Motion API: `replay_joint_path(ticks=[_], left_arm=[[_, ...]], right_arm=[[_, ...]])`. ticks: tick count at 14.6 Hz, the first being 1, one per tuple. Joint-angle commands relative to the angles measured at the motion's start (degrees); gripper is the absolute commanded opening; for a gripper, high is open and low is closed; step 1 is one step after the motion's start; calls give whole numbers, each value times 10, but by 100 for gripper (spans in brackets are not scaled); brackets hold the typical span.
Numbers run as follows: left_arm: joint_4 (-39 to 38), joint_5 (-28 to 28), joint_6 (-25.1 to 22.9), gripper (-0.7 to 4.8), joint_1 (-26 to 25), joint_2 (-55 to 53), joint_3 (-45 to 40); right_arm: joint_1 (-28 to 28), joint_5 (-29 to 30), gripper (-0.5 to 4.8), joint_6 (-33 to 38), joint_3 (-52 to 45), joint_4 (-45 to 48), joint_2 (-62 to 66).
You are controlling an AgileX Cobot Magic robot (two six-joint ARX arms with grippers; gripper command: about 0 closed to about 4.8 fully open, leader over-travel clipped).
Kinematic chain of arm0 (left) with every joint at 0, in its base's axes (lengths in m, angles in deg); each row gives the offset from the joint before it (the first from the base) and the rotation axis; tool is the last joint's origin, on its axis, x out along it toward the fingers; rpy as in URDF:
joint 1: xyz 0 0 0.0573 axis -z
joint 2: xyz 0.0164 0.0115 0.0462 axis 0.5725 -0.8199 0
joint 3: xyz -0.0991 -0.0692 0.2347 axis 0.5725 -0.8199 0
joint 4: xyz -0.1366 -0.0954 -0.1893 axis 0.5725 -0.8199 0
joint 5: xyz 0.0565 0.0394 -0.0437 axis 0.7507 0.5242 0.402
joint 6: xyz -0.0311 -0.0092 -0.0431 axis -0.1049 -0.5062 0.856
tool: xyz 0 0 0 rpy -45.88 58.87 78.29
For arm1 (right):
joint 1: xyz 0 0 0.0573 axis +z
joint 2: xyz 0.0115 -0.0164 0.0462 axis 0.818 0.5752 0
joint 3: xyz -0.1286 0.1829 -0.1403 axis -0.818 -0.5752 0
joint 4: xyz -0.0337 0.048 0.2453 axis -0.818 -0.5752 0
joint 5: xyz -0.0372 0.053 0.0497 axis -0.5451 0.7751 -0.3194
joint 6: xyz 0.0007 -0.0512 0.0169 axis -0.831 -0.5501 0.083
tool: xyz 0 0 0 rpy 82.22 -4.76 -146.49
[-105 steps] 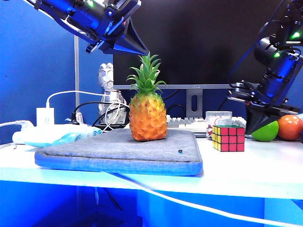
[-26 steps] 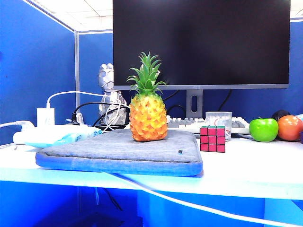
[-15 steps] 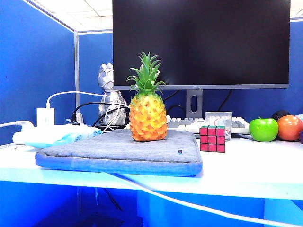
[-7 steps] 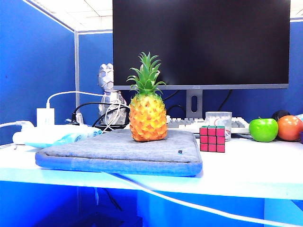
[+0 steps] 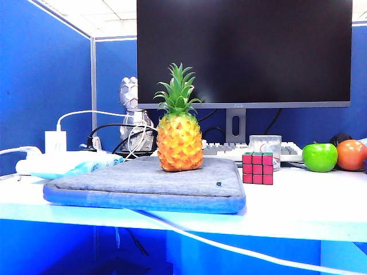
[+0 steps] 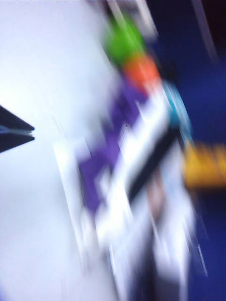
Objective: Rotate the Rubik's Cube so that its red face is facing towards you.
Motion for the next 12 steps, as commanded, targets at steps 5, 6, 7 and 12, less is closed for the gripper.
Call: replay_joint_path(ticks=[5, 6, 7, 12], left_arm=[[7, 0, 0, -2, 0, 0, 0], [7, 0, 0, -2, 0, 0, 0], [7, 0, 0, -2, 0, 0, 0], [7, 0, 0, -2, 0, 0, 0]], right_arm=[[1, 298, -1, 0, -5, -26, 0], [1, 298, 0, 0, -5, -25, 0], [1, 311, -1, 0, -5, -26, 0], [1, 313, -1, 0, -5, -24, 0]])
